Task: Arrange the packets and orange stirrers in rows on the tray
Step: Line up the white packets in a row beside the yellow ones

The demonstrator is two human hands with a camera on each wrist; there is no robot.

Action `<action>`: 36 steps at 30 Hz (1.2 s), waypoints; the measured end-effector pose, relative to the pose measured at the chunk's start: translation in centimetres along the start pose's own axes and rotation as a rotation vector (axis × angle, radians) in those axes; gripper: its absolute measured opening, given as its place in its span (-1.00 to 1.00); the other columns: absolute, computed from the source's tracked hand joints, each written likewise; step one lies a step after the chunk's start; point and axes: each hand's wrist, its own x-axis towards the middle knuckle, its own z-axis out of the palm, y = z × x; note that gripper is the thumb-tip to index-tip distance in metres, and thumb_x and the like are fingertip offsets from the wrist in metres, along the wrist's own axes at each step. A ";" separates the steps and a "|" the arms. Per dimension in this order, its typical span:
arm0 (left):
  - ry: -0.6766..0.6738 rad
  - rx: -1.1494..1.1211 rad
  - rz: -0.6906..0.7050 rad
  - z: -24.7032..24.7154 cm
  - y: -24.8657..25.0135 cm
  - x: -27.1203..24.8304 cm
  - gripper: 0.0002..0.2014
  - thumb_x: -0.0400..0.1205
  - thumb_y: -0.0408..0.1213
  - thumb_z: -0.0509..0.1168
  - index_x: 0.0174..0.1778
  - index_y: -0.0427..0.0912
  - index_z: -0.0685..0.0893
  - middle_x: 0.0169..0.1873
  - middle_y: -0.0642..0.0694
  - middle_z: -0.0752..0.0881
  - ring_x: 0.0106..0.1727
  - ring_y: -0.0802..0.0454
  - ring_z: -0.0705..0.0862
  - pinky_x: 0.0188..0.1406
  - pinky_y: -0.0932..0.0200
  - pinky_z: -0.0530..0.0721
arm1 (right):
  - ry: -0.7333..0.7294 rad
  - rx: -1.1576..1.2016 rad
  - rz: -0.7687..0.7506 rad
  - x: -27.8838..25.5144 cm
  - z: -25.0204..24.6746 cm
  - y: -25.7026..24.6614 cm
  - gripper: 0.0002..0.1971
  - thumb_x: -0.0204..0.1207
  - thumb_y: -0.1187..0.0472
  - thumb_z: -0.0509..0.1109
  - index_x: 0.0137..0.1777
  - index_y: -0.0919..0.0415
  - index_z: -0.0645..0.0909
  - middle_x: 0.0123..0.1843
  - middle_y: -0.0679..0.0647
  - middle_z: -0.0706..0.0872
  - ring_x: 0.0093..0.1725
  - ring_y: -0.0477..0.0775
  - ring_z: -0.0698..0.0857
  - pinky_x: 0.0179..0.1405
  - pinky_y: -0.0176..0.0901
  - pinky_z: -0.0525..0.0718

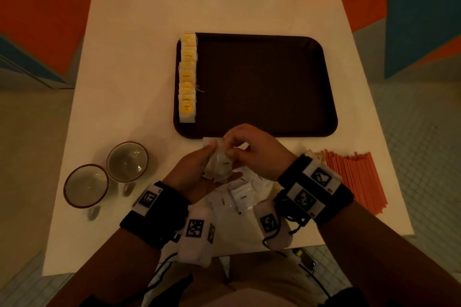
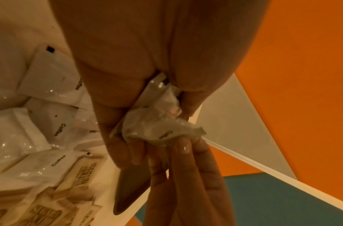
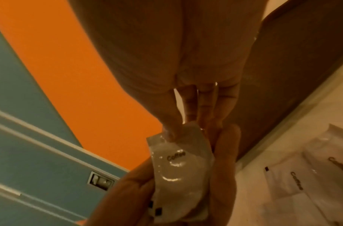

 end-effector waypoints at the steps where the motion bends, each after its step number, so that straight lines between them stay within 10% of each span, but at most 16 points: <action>1: 0.008 0.014 0.007 0.1 -0.1 0.1 -0.62 0.72 -0.08 -0.05 0.16 -0.16 0.61 -0.01 -0.14 0.81 0.03 -0.05 0.78 -0.04 0.05 0.77 | 0.009 -0.018 -0.004 0.2 0.3 -0.1 -0.93 0.51 0.30 0.34 -0.06 0.18 0.63 0.06 0.02 0.56 0.04 -0.04 0.54 -0.07 -0.34 0.49; 7: 0.034 0.075 0.034 0.3 -0.1 0.6 -0.60 0.71 0.02 -0.08 0.03 -0.07 0.62 -0.19 -0.08 0.84 -0.07 -0.04 0.80 -0.05 0.03 0.78 | -0.046 -0.082 -0.060 0.6 0.0 -1.3 -0.96 0.46 0.28 0.39 -0.12 0.19 0.67 0.03 0.06 0.65 -0.01 -0.08 0.55 -0.13 -0.54 0.43; 11: 0.034 0.131 0.015 0.3 0.1 1.0 -0.53 0.69 0.08 -0.12 -0.04 -0.09 0.64 -0.31 -0.14 0.83 -0.28 -0.02 0.81 -0.45 0.20 0.74 | -0.019 -0.067 -0.039 0.6 0.5 -1.5 -0.97 0.42 0.29 0.44 -0.16 0.19 0.68 -0.07 0.00 0.62 -0.14 -0.11 0.55 -0.17 -0.47 0.44; 17: 0.009 0.162 -0.035 -0.3 0.6 0.9 -0.59 0.72 -0.09 -0.04 0.18 -0.24 0.63 0.08 -0.30 0.75 0.07 -0.23 0.75 0.02 -0.04 0.75 | 0.014 0.086 -0.014 0.1 -0.4 0.0 -0.94 0.38 0.34 0.48 -0.22 0.18 0.72 -0.17 -0.09 0.69 -0.17 -0.11 0.67 -0.10 -0.33 0.65; 22: -0.027 0.297 -0.081 -1.3 0.7 0.6 -0.68 0.67 -0.21 0.08 -0.05 -0.27 0.72 -0.17 -0.28 0.76 -0.18 -0.12 0.77 -0.16 0.07 0.78 | 0.012 0.231 -0.157 -0.5 -2.0 1.0 -0.95 0.38 0.40 0.46 -0.20 0.26 0.72 -0.12 -0.09 0.67 -0.08 -0.16 0.69 -0.05 -0.43 0.63; 28: -0.131 0.355 -0.099 -1.6 0.8 0.1 -0.50 0.39 0.28 0.26 -0.19 -0.14 0.71 -0.46 -0.08 0.71 -0.44 0.05 0.67 -0.39 0.17 0.66 | -0.135 0.132 -0.292 -0.2 -2.1 1.5 -0.89 0.42 0.43 0.41 -0.13 0.26 0.71 -0.05 -0.01 0.68 -0.03 -0.15 0.69 -0.02 -0.44 0.61; 31: -0.214 0.390 -0.014 -1.9 1.1 0.4 -0.65 0.17 0.08 0.57 -0.25 -0.04 0.77 -0.41 -0.04 0.76 -0.36 0.07 0.74 -0.35 0.15 0.73 | -0.118 0.105 -0.284 -0.1 -2.1 1.8 -0.88 0.45 0.43 0.39 -0.10 0.26 0.70 0.02 0.05 0.70 0.02 -0.14 0.69 0.02 -0.41 0.62; 36: 0.013 0.252 0.083 -1.9 1.5 0.9 -0.69 0.48 -0.24 0.32 0.14 -0.19 0.62 -0.06 -0.24 0.80 -0.07 -0.18 0.79 -0.17 -0.05 0.79 | 0.010 0.015 -0.162 -0.3 -3.0 2.3 -0.93 0.50 0.29 0.36 -0.09 0.16 0.66 0.08 -0.11 0.70 0.11 -0.21 0.61 0.08 -0.39 0.59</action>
